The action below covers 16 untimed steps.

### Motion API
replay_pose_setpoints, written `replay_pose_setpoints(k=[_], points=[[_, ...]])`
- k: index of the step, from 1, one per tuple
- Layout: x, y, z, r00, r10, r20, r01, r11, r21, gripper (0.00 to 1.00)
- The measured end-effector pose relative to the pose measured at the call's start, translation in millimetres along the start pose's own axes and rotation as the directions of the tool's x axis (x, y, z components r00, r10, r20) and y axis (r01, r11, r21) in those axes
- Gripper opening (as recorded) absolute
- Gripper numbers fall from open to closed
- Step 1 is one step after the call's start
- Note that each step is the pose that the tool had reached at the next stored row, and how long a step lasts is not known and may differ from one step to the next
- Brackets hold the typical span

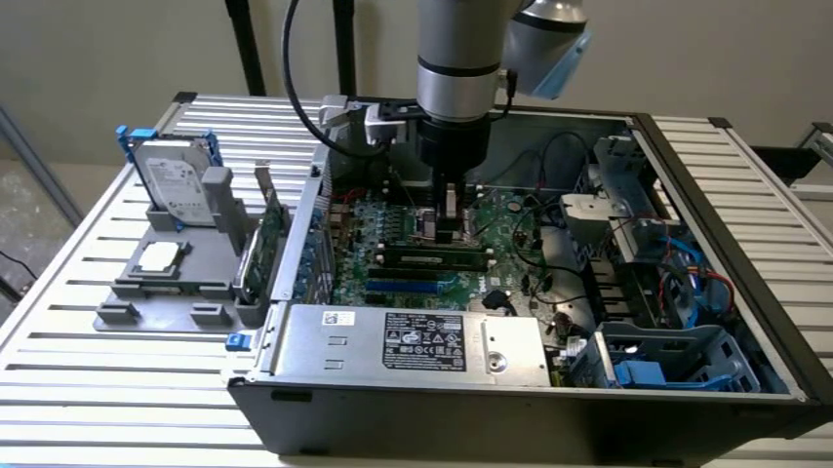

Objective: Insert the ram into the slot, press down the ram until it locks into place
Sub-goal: 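Insert the ram into the slot, then press down the ram until it locks into place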

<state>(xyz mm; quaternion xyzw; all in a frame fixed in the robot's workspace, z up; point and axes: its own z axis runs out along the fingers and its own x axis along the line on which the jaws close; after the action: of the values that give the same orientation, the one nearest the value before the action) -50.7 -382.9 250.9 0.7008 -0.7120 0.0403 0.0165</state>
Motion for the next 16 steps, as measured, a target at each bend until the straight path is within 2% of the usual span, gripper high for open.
replay_pose_setpoints(k=[16], points=[[0.0, 0.0, -0.1, 1.0000, 0.000, -0.0001, 0.000, 1.0000, -0.0001, 0.11]])
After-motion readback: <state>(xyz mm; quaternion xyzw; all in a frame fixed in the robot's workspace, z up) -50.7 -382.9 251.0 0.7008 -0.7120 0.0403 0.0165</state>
